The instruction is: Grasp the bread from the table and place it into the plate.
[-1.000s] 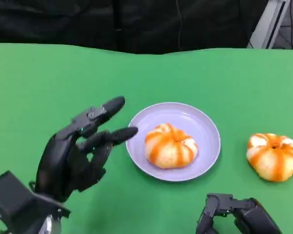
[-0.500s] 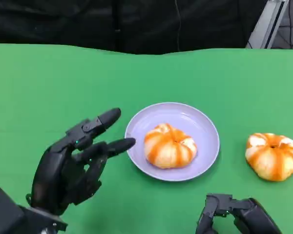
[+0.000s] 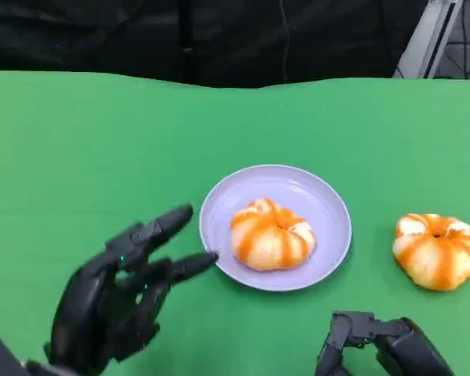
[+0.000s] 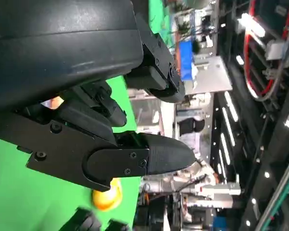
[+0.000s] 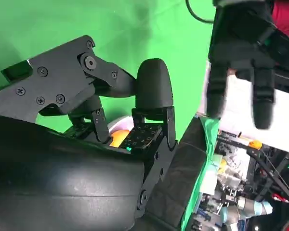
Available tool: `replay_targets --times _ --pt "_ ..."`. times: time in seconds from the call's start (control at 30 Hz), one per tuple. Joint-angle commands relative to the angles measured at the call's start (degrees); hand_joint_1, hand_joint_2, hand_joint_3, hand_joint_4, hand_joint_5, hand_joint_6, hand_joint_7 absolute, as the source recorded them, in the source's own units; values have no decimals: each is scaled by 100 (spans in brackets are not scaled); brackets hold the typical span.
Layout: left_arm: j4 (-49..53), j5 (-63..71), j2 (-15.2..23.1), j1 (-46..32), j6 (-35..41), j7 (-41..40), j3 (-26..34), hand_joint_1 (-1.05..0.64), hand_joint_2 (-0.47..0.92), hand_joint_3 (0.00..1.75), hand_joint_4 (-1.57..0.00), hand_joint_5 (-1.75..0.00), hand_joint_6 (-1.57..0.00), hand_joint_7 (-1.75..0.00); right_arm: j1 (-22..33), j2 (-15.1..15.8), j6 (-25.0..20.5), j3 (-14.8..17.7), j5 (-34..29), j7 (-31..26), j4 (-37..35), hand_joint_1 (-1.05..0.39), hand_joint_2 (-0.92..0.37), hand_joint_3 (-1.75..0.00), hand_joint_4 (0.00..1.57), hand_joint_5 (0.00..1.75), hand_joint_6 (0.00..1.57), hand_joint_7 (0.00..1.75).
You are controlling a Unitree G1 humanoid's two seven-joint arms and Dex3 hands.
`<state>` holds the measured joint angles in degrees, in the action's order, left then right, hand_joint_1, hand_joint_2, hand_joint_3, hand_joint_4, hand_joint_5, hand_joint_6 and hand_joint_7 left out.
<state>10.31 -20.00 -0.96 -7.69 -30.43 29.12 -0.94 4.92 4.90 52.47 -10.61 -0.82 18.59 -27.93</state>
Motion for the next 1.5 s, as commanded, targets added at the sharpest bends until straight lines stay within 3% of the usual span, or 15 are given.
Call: replay_targets --times 0.03,0.33,0.57,0.87,1.03,1.13,1.2,1.37,1.5 --pt "185 -101 -23 -39 -214 188 55 -80 92 49 -88 -1 -61 -1 57 100 -40 53 74 15 107 -26 -65 -87 79 155 78 133" --pt "477 -108 -97 -121 -294 312 75 -82 92 48 -90 -2 -64 -1 131 114 -66 54 98 36 212 -26 -64 -89 79 155 78 133" --pt "1336 -104 -215 43 -678 670 99 -82 92 49 -92 -2 -67 -2 171 118 -168 67 142 57 297 -26 -64 -89 79 156 77 134" --pt "1547 113 -305 118 -840 549 133 -77 92 47 -93 -1 -68 -1 166 108 -179 85 87 31 338 -25 -64 -89 79 157 77 135" --pt "1766 652 -246 243 -1243 172 191 -49 92 31 -95 -1 -69 -1 178 96 -246 77 63 21 389 -27 -64 -89 78 157 76 135" --pt "1703 900 -172 261 -1226 -53 191 -15 92 20 -96 -1 -72 -1 190 78 -244 58 56 21 413 -26 -65 -88 78 157 76 135" --pt "1681 976 -155 260 -1211 -134 169 -3 92 18 -96 -1 -73 -1 193 78 -237 57 53 20 414 -25 -65 -88 78 157 76 135" --pt "1697 1326 -177 266 -1257 -487 77 7 92 26 -97 -1 -79 -3 185 100 -212 70 74 40 365 -26 -65 -87 78 156 77 135" --pt "1866 1539 -142 360 -1489 -636 8 6 92 39 -118 -10 -107 -8 180 96 -213 74 76 40 347 -27 -65 -87 79 157 77 135"
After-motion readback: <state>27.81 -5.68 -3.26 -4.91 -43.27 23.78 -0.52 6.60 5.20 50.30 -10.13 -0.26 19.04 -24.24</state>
